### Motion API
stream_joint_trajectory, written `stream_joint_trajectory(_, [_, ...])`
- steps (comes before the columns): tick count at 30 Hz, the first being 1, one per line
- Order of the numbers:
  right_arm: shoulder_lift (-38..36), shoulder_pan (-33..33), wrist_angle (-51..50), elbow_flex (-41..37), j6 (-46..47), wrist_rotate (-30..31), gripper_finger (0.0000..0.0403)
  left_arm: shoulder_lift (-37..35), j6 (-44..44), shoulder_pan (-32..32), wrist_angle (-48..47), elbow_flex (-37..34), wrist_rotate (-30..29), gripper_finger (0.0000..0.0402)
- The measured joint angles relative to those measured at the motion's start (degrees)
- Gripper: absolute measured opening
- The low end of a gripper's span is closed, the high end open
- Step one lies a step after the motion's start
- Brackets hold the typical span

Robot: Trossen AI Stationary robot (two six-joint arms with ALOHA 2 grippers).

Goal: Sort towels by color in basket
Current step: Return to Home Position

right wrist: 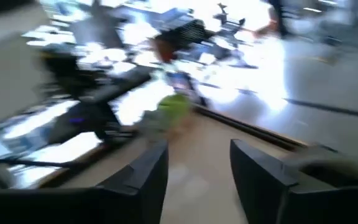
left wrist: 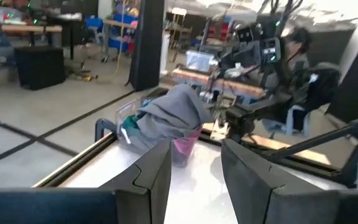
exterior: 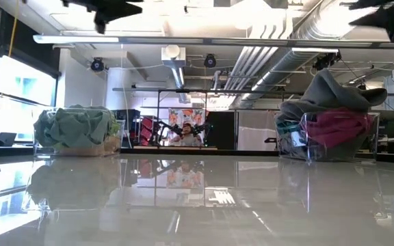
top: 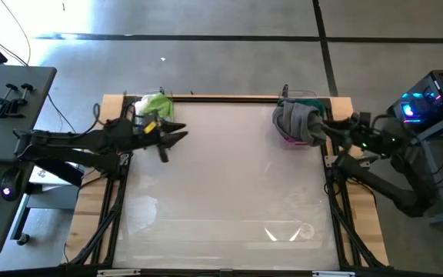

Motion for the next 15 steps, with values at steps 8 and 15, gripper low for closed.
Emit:
stream_joint_trajectory(8, [-8.0, -0.92, 1.38, -1.36, 0.61, -14.59, 0.0084, -12.84, -1.04, -1.2, 0.25, -5.48, -0.81, 0.0126])
stream_joint_trajectory(15, [-8.36, -2.98, 18.75, -11.83, 2.21, -25.08, 0.0017, -17.14, -2.33, -1.75, -0.6, -7.73, -3.82, 0.0126])
